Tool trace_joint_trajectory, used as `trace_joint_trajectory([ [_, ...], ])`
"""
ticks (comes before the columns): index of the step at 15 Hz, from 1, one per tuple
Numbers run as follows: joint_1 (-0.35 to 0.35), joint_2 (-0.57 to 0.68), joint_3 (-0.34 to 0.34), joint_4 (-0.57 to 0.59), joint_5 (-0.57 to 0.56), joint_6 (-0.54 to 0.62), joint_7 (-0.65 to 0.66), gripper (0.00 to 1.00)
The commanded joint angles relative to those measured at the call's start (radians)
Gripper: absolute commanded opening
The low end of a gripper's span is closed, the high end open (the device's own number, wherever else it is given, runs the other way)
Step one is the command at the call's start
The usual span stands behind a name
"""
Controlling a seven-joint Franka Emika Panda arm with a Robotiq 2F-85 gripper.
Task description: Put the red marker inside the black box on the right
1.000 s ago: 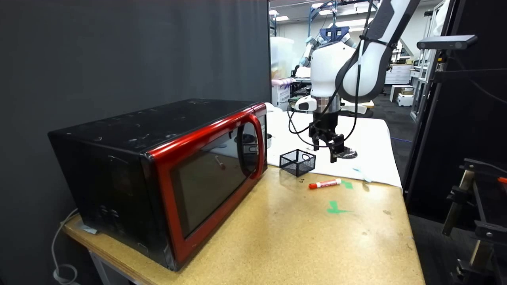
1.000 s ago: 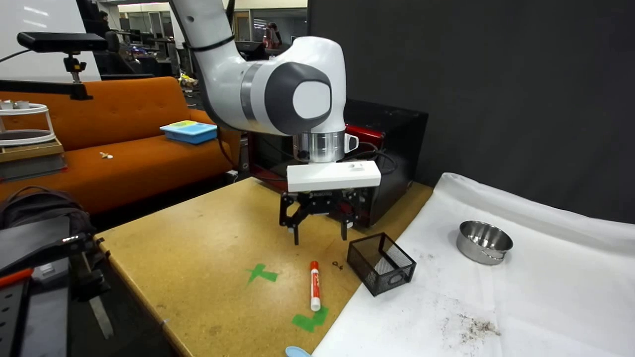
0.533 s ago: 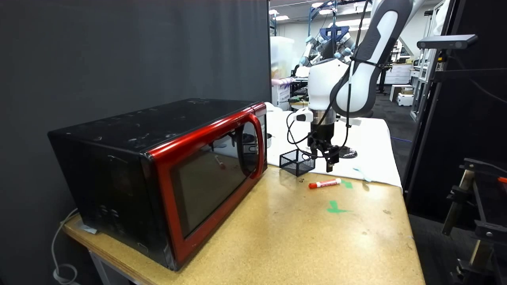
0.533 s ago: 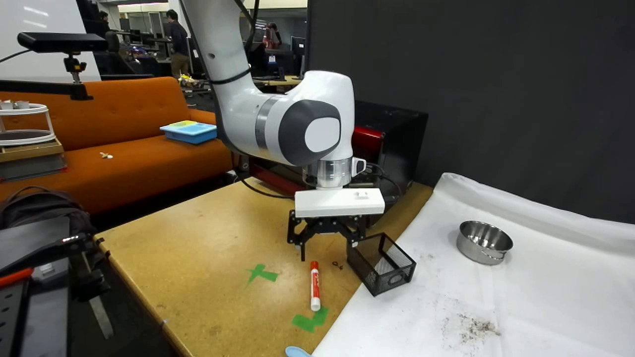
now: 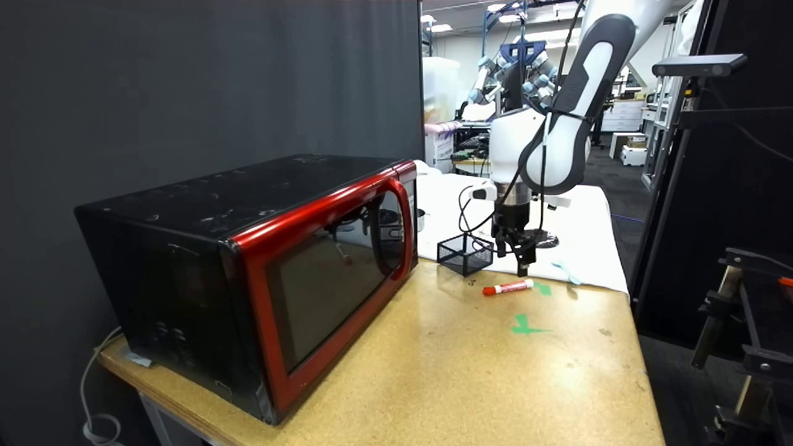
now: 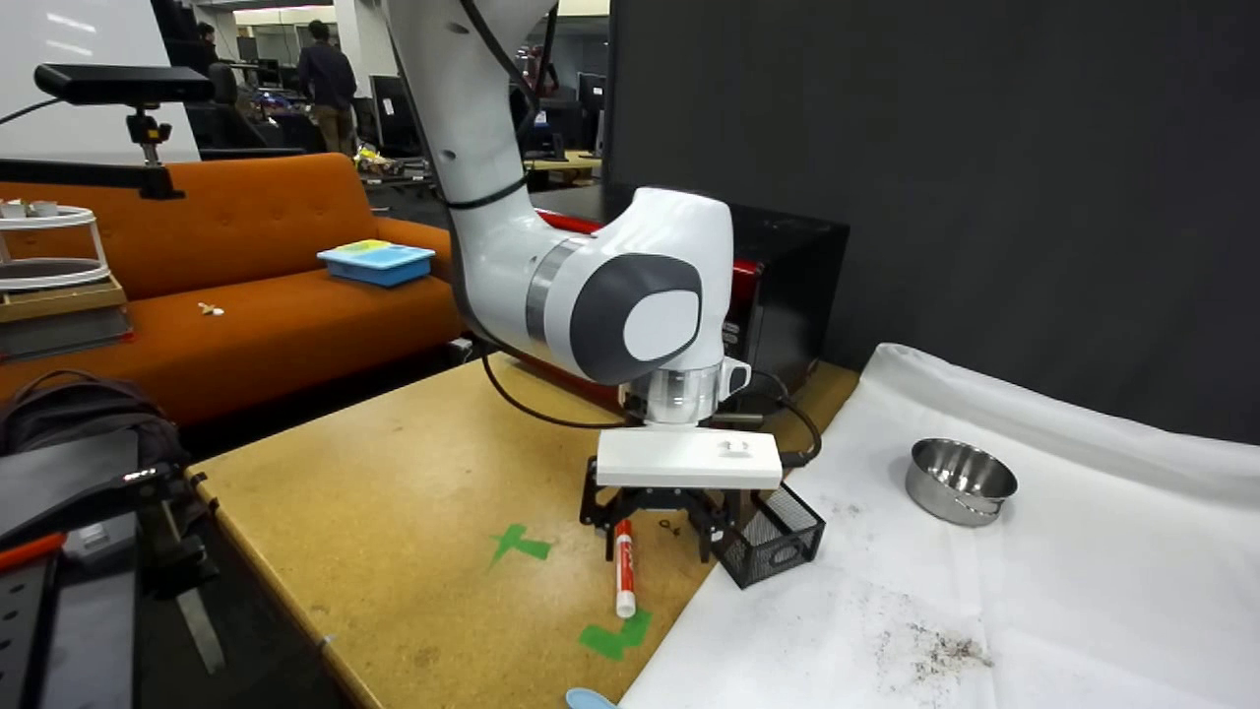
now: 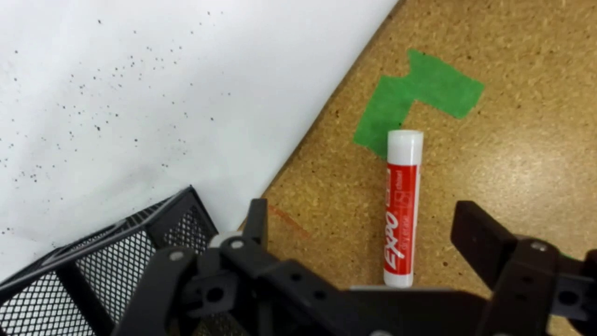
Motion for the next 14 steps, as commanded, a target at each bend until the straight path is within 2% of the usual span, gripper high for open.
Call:
trace_joint_trajectory([
  [1,-0.028,0.043,0.034,0.041,0.016,-0.016,-0.007,1.00],
  [6,-0.016,0.103,0.046,0.076,0.009,-0.014,-0.002,1.00],
  [7,-0.014,0.112,0.045,0.081,0.008,-0.011,0.000,0.75],
  [8,-0.010,0.118,0.040,0.086,0.006,-0.009,0.006,0.74],
  [9,-0.004,0.122,0.034,0.090,0.005,-0.005,0.013,0.68],
  [14,0.006,0.110,0.016,0.099,-0.001,-0.002,0.043,0.31],
])
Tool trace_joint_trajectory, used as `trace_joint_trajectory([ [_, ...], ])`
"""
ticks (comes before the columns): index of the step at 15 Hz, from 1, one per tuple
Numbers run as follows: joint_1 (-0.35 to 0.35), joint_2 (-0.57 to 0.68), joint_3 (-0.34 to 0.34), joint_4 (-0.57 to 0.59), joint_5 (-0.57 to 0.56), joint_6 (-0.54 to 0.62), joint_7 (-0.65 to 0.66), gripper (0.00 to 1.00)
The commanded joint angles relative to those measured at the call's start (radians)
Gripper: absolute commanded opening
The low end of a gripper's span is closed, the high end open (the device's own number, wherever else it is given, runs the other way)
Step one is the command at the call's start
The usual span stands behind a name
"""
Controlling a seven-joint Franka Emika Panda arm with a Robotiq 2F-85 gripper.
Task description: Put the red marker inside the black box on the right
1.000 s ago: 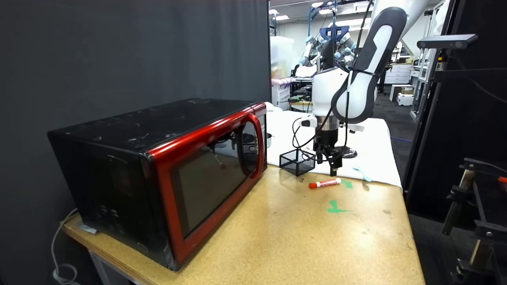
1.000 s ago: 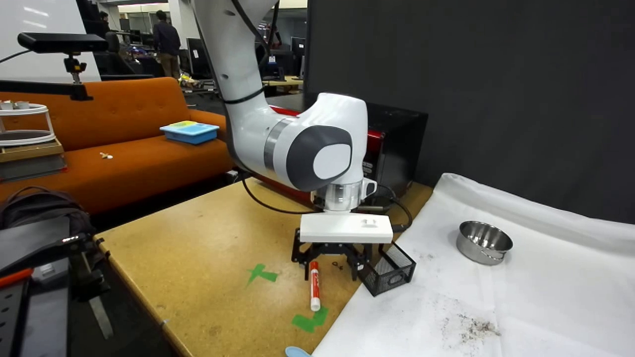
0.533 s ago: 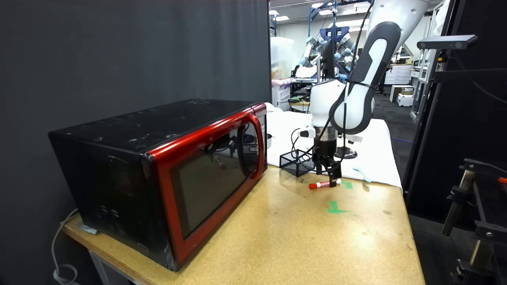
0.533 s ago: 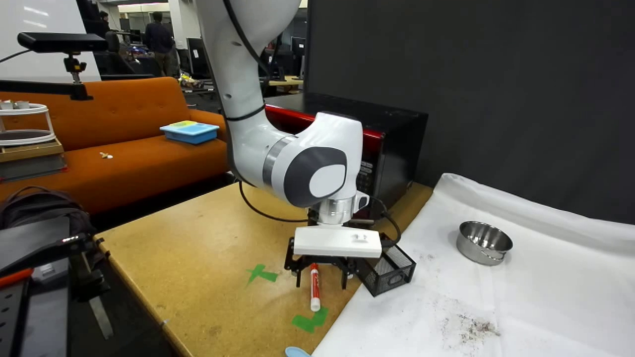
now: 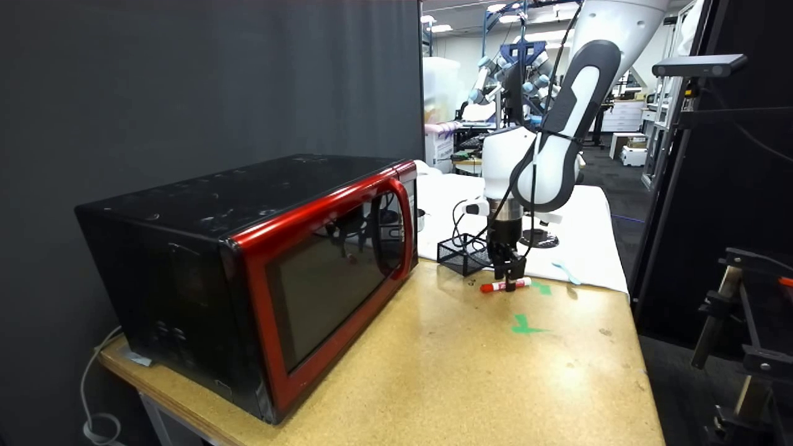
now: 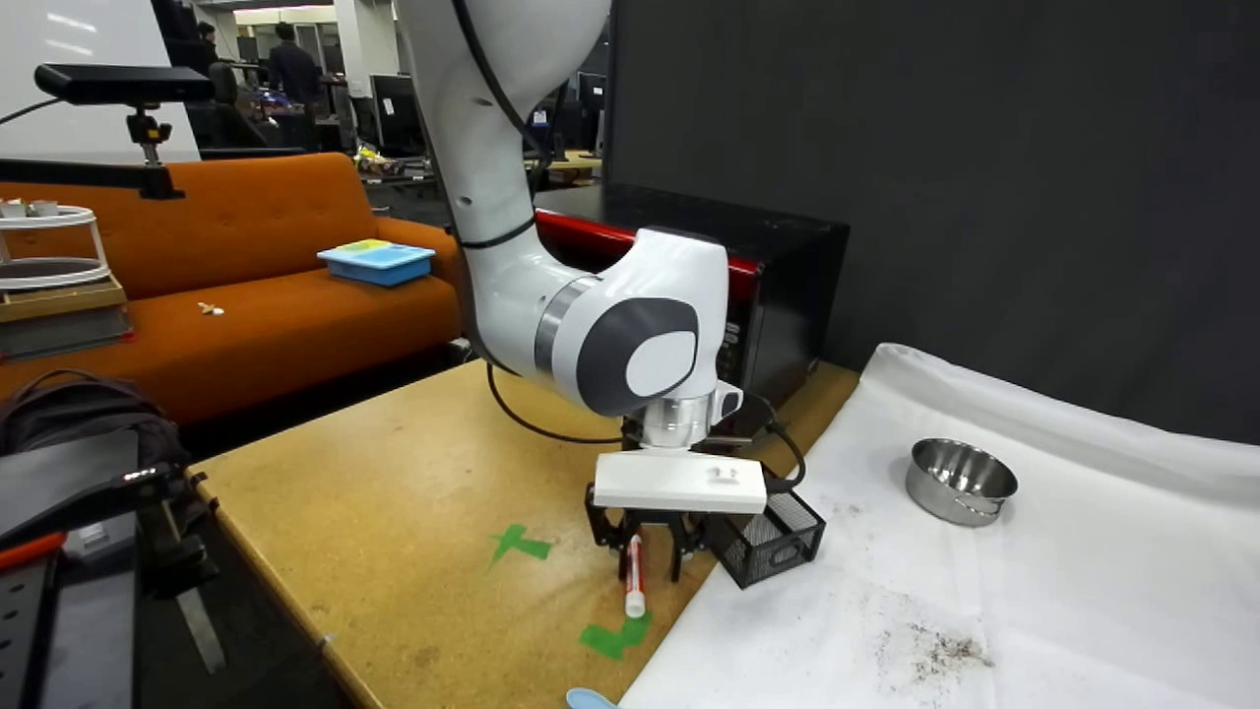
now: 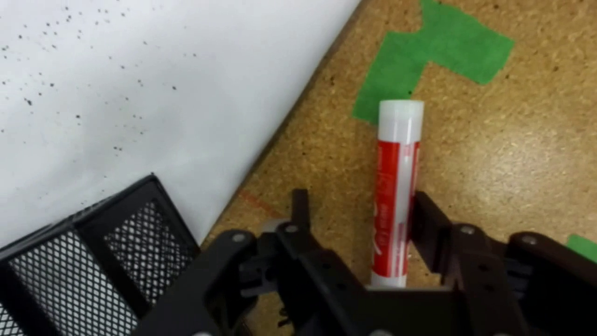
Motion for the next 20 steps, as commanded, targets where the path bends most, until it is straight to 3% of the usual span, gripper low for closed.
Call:
trace_joint_trajectory([
  [1,0.015,0.010,-0.017,0.017,-0.003,0.000,0.026,0.25],
  [4,0.019,-0.003,-0.017,0.011,-0.006,-0.008,0.031,0.04],
  [5,0.015,-0.017,-0.013,0.000,-0.008,-0.010,0.026,0.01],
  [7,0.013,-0.047,-0.016,-0.020,-0.012,-0.011,0.024,0.05],
  [15,0.010,-0.259,-0.012,-0.123,-0.014,-0.039,0.006,0.05],
  [20,0.114,-0.283,-0.108,-0.019,-0.065,-0.129,0.096,0.05],
])
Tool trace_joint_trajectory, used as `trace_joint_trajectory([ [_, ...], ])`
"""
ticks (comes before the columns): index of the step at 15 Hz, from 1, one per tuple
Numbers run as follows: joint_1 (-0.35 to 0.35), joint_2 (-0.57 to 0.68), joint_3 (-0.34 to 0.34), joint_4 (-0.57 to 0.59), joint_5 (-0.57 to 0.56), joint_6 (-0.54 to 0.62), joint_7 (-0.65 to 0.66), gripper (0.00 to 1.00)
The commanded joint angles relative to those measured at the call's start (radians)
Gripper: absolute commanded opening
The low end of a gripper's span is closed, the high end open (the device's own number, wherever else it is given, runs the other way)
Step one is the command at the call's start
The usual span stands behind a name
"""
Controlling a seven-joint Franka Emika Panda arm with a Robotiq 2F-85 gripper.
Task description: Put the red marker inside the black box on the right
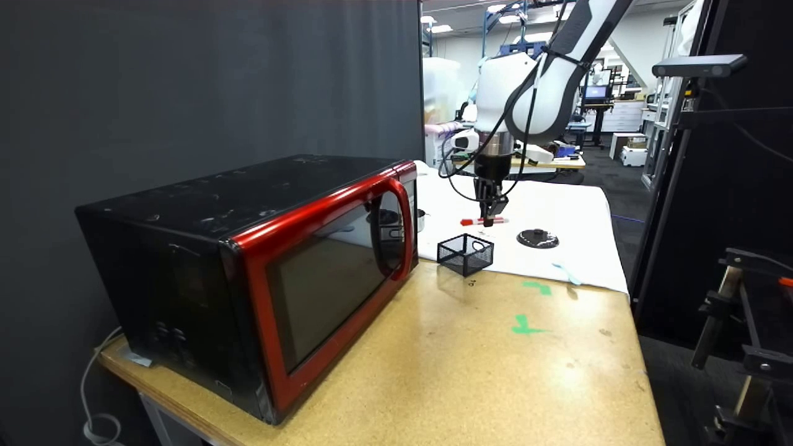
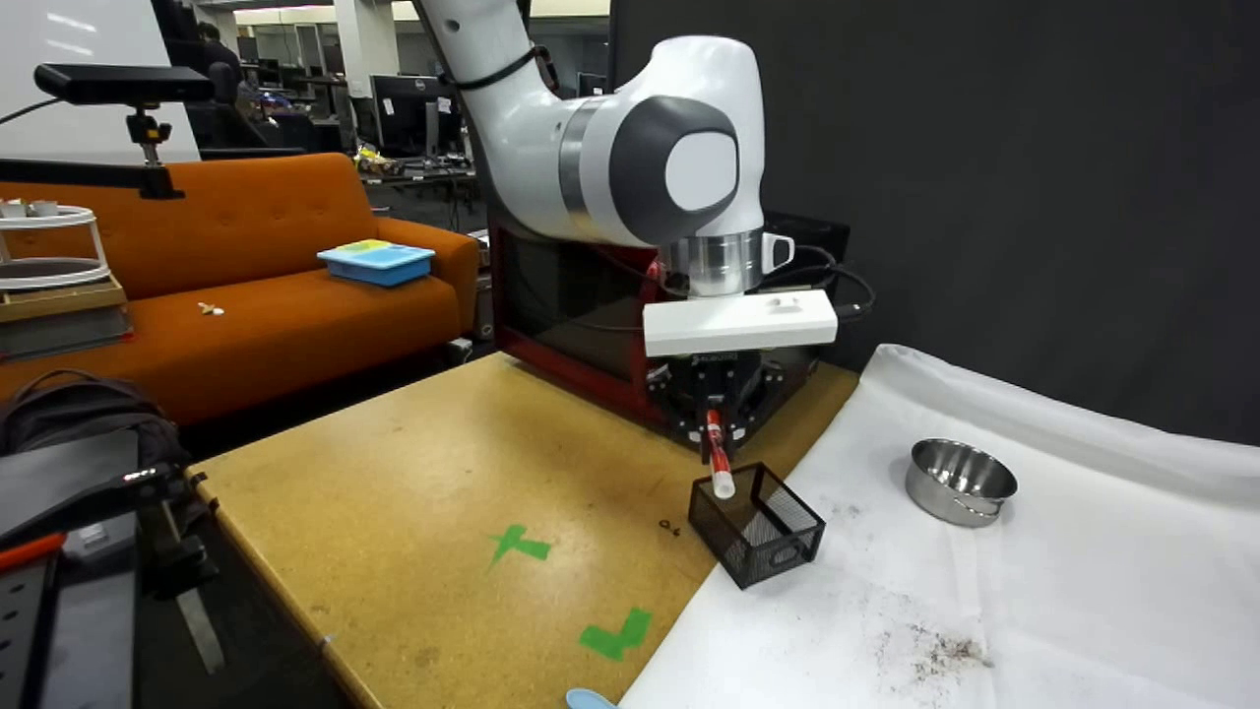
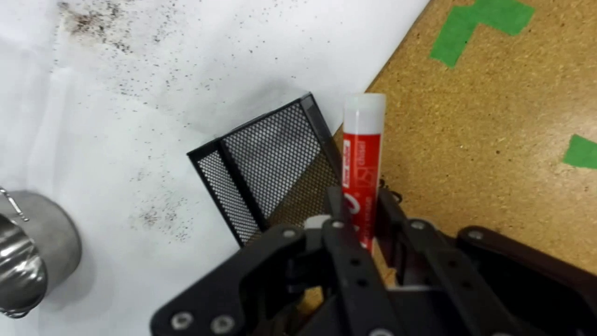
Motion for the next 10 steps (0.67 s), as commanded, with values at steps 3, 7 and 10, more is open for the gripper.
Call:
trace_joint_trajectory([
  [3,0.145,0.042,-0.142,0.191,-0.133,-0.238,0.131,0.05],
  [7,0.158,0.151,-0.141,0.358,-0.182,-0.430,0.144,0.05],
  [10,0.143,0.264,-0.124,0.460,-0.181,-0.486,0.119,0.05],
])
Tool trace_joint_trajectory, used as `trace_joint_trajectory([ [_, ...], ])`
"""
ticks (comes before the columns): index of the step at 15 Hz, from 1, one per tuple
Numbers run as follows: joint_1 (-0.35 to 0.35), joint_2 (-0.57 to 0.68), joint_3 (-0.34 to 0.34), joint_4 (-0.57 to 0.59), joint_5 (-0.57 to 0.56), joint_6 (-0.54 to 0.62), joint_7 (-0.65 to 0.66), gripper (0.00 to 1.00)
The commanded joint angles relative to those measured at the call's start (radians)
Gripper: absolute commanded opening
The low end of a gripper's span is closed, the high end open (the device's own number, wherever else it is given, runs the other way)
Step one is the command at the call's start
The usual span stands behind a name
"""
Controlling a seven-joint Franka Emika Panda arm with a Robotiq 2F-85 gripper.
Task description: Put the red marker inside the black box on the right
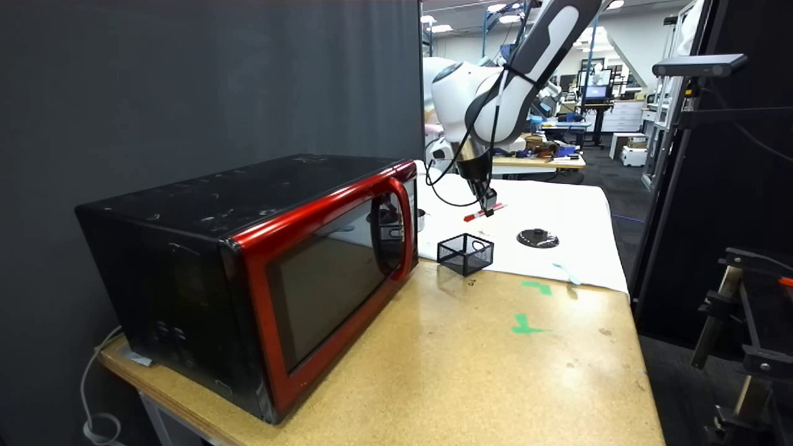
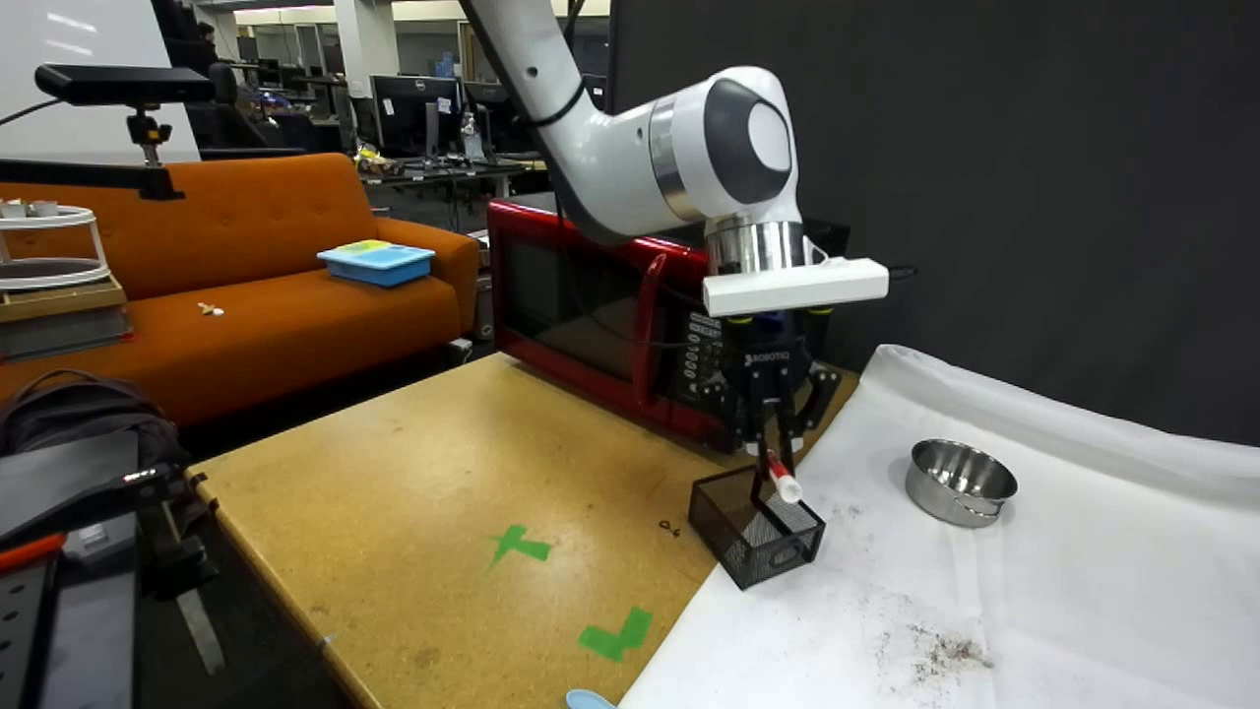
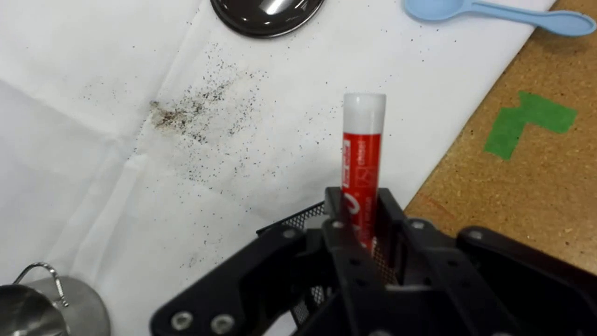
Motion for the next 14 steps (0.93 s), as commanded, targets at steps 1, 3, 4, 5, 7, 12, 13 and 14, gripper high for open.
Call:
trace_joint_trajectory([
  [1,-0.014,0.134,0.010,0.147,-0.022,-0.067,-0.015,0.05],
  [3,-0.023,0.195,0.012,0.198,-0.015,-0.055,-0.023,0.05],
  [4,-0.028,0.216,0.014,0.218,-0.012,-0.048,-0.027,0.05],
  [5,-0.036,0.235,0.016,0.238,-0.006,-0.041,-0.035,0.44],
  [7,-0.048,0.259,0.018,0.267,0.000,-0.031,-0.043,0.50],
  [12,-0.063,0.257,0.014,0.277,0.001,-0.017,-0.047,0.85],
  [13,-0.064,0.254,0.014,0.274,0.000,-0.014,-0.046,0.93],
  [14,-0.064,0.249,0.014,0.268,-0.001,-0.010,-0.047,1.00],
])
